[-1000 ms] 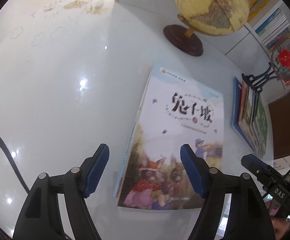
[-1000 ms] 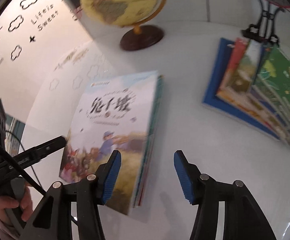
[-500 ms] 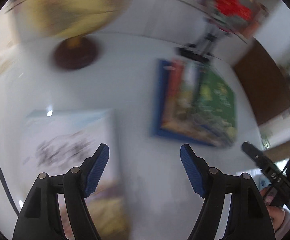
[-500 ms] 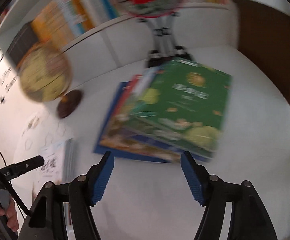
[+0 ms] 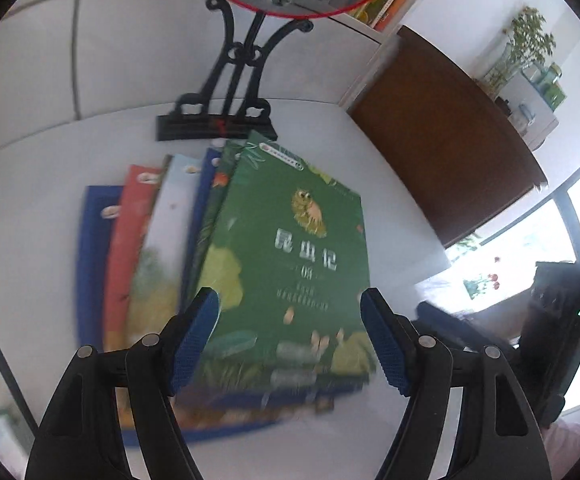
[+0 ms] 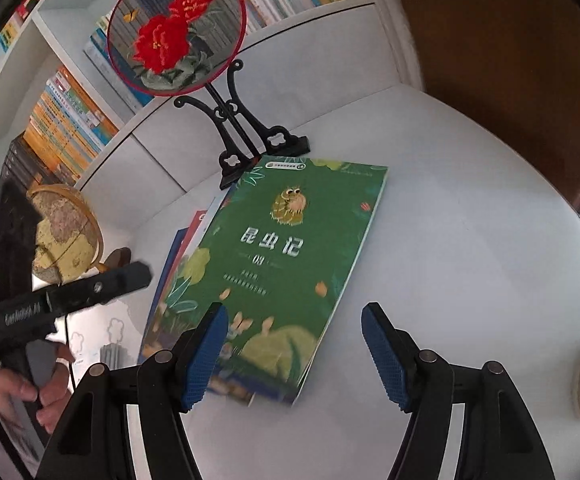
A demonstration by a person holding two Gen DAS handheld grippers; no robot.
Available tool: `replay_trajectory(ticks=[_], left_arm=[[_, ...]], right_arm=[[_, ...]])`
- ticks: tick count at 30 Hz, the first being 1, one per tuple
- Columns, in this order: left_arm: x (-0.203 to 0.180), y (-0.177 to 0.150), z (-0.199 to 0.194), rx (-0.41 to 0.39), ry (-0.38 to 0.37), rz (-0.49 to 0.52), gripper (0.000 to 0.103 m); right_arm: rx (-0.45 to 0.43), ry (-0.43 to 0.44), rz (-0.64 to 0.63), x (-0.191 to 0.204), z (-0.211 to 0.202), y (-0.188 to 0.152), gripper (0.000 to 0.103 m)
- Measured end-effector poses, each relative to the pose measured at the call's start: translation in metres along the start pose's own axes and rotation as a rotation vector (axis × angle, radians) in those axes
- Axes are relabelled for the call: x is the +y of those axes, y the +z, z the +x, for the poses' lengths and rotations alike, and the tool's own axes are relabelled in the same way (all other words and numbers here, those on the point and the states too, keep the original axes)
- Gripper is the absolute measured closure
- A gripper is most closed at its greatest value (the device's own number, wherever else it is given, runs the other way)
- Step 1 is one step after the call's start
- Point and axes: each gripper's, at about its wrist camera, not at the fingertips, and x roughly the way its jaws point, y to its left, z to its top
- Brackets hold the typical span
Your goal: Organize books
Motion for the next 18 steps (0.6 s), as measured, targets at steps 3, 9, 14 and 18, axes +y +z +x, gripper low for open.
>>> replay_trajectory(ticks=[3, 9, 14, 18], left_arm=[[0.007, 0.01, 0.015, -0.004, 0.0, -0.032, 0.031], [0.015, 0.016, 0.031, 0.014, 0.008, -0.045, 0.031], [0.017, 0.022, 0.038, 0.031, 0.022, -0.026, 0.031], [0.018, 0.023, 0.039, 0.055, 0.031, -0.008, 0.031]], right_arm=[[0.014, 0.035, 0.013, -0.008, 0.016, 0.006, 0.035], [0.053, 0.076, 0.046, -0.017, 0.041, 0.007, 0.035], [0.078, 0.101, 0.041, -0.014, 0.054, 0.006, 0.035], [0.086, 0.098, 0.036, -0.012, 0.059, 0.006, 0.03]])
